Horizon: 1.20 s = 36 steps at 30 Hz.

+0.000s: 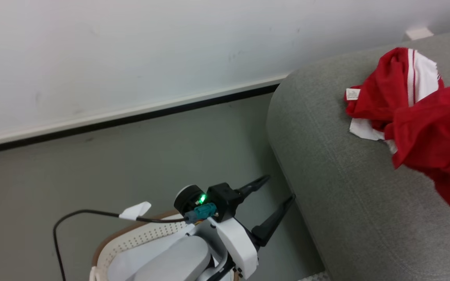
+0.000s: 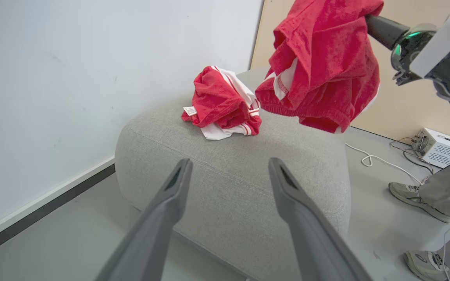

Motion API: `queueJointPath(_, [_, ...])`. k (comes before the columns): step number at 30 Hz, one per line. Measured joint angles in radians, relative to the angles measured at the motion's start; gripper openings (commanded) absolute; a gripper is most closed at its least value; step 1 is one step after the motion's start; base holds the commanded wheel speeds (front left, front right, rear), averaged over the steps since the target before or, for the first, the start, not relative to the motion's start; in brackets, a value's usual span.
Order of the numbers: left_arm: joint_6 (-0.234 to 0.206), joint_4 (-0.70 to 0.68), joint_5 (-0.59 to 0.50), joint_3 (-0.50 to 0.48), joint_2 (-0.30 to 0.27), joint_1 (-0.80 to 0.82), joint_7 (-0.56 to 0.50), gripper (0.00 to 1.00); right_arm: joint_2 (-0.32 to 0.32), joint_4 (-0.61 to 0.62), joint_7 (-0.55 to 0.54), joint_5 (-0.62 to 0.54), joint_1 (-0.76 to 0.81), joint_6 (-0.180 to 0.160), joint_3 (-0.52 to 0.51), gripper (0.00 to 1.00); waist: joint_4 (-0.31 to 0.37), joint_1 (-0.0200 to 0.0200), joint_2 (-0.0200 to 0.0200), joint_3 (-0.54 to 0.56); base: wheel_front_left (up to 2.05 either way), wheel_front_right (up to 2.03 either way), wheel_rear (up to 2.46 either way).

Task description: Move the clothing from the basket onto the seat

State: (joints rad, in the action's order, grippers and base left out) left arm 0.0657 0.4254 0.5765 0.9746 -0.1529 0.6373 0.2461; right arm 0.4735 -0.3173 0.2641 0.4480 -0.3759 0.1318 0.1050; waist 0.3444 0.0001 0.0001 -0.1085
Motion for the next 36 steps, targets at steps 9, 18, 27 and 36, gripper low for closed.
queueJointPath(9, [0.000,-0.037,-0.022,-0.003,-0.061,0.068,-0.036,1.00,0.122,-0.229,-0.009,0.023,-0.194,0.000,-0.065,0.00,-0.071,0.0001,0.0000,-0.174,0.00,0.00,0.00])
queueJointPath(18, [-0.011,-0.075,-0.032,-0.018,-0.093,0.105,-0.047,1.00,0.152,-0.498,-0.091,0.017,-0.365,0.000,-0.031,0.00,-0.136,0.0002,0.0000,-0.316,0.00,0.00,0.00])
queueJointPath(27, [-0.020,-0.089,-0.034,-0.023,-0.100,0.129,-0.046,1.00,0.156,-0.711,-0.281,0.056,-0.458,0.000,0.066,0.00,-0.173,0.0001,0.0000,-0.395,0.00,0.00,0.00])
queueJointPath(36, [-0.024,-0.072,-0.031,-0.021,-0.105,0.117,-0.036,1.00,0.123,-0.748,-0.281,0.093,-0.486,0.000,0.159,1.00,-0.158,0.0000,0.0000,-0.362,0.00,0.00,0.00])
